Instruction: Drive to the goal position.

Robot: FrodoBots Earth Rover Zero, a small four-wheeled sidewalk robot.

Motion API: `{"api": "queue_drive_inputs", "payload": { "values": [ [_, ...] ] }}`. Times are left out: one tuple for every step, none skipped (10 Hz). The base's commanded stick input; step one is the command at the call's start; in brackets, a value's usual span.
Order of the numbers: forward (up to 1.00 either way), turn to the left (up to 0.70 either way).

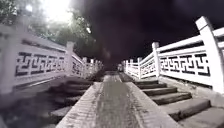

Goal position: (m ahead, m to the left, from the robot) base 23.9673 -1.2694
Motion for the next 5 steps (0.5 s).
{"api": "queue_drive_inputs", "payload": {
  "values": [
    [0.45, 0.00],
    [0.45, 0.00],
    [0.45, 0.00],
    [0.45, 0.00],
    [0.45, 0.00]
  ]
}}
